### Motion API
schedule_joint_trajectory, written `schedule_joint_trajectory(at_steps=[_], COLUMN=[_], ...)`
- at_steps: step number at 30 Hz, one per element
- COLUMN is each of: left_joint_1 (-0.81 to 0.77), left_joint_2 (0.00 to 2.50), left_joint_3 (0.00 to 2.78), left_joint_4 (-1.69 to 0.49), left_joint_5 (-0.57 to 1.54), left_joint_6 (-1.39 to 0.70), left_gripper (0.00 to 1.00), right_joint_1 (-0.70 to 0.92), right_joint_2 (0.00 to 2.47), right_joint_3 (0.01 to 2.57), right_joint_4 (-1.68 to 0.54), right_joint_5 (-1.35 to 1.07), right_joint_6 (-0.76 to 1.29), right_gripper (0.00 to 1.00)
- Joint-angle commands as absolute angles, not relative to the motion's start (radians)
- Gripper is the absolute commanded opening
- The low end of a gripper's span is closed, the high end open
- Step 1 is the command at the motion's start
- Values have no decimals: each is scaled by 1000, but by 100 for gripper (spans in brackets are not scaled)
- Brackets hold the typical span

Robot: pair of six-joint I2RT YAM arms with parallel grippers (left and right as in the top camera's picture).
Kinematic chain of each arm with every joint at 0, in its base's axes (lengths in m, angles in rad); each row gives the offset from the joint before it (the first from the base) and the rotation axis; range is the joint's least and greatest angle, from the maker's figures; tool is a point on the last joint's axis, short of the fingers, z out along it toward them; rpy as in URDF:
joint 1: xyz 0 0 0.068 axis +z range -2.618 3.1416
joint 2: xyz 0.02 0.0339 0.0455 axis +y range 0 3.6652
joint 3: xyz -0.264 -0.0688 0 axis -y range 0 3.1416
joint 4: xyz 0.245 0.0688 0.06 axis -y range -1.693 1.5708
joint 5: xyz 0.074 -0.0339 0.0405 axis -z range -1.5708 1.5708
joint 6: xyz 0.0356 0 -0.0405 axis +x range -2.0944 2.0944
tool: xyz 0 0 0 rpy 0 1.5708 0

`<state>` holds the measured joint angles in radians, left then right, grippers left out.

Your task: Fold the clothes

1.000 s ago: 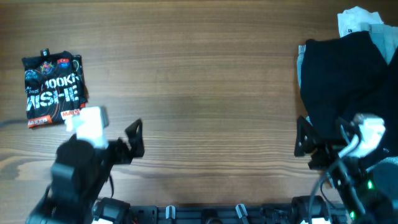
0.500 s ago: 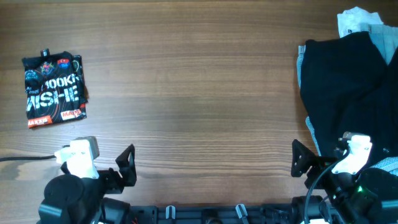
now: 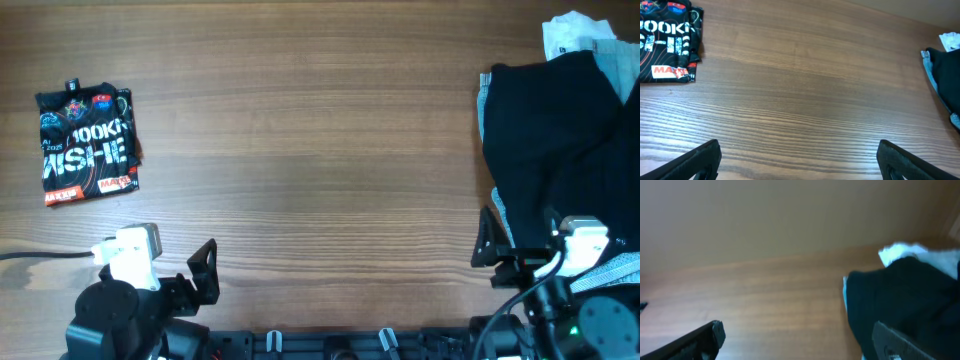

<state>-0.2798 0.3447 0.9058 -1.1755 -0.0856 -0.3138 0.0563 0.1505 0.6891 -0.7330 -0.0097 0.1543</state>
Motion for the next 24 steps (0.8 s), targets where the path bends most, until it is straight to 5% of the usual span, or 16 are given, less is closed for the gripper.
schedule_joint_trajectory(at_steps=[1,9,24], left_joint_1=[-284,-284,-284], left_joint_2=[337,337,337], left_joint_3=[899,899,899], left_joint_4=[-1176,-1176,-1176], left_joint_5=[-99,-99,-99], left_joint_6=[-323,-323,-323], left_gripper=[100,100,100], right_joint_1=[60,60,60], right_joint_2=[35,3,4], right_joint_3=[519,57,5], right_joint_4=[-574,80,7], right_joint_5=[2,-34,-113], right_joint_6=[104,74,-19], right_gripper=[100,100,100])
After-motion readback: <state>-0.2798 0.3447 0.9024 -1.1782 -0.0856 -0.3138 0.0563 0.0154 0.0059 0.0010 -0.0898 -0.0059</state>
